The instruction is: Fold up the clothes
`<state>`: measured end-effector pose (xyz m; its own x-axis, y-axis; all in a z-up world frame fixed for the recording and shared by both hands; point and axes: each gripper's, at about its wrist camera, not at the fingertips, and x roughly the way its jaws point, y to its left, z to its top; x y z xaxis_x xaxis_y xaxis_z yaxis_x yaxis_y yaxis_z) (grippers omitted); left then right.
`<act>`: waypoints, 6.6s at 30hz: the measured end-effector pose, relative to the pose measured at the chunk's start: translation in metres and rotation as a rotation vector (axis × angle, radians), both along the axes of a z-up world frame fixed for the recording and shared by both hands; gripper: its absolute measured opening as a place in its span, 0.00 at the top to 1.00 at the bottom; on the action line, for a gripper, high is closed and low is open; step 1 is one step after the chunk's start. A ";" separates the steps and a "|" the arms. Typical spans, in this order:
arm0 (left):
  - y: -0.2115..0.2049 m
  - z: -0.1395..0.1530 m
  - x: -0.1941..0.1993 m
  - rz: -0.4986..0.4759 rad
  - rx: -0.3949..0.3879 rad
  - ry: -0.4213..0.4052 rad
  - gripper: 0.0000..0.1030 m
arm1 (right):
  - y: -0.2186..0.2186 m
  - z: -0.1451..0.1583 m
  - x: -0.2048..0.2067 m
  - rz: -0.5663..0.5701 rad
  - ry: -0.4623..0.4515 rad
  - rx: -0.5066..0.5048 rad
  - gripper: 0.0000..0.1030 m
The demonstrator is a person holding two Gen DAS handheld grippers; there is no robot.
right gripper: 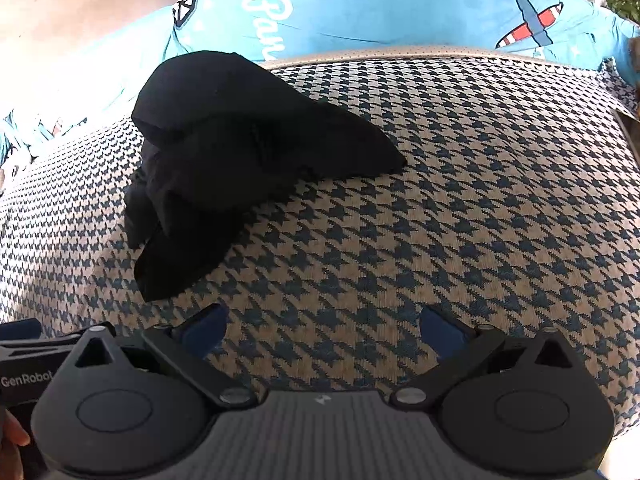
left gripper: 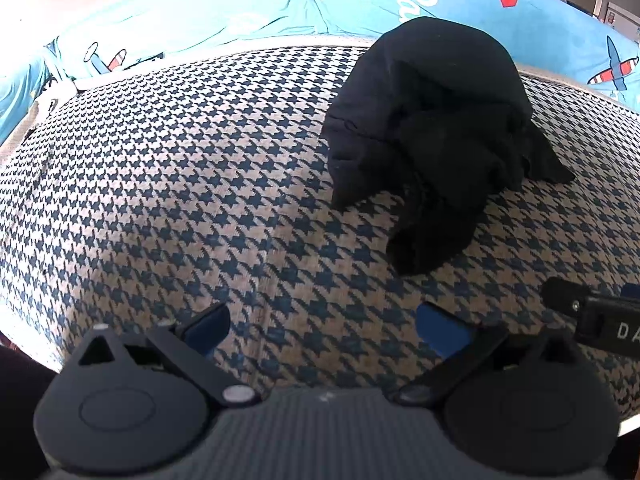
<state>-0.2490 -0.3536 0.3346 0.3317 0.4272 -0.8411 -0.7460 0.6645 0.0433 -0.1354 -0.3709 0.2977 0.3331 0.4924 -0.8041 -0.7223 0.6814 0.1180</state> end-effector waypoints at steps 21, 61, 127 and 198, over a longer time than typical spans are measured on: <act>0.012 -0.014 0.038 0.054 0.004 0.016 0.00 | 0.004 -0.003 -0.008 0.056 0.030 0.028 0.00; 0.018 -0.031 0.058 0.117 0.033 0.041 0.00 | 0.005 -0.007 -0.009 0.059 0.044 0.007 0.00; 0.006 0.002 0.010 0.053 0.040 0.058 0.00 | 0.003 -0.011 -0.012 0.074 0.047 0.000 0.00; 0.054 -0.036 -0.004 0.051 -0.148 0.032 0.00 | 0.030 -0.030 -0.022 -0.027 -0.052 -0.129 0.00</act>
<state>-0.2531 -0.2992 0.2981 0.2847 0.3138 -0.9058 -0.7790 0.6263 -0.0279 -0.1572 -0.3408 0.2677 0.3880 0.3763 -0.8413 -0.7064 0.7077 -0.0093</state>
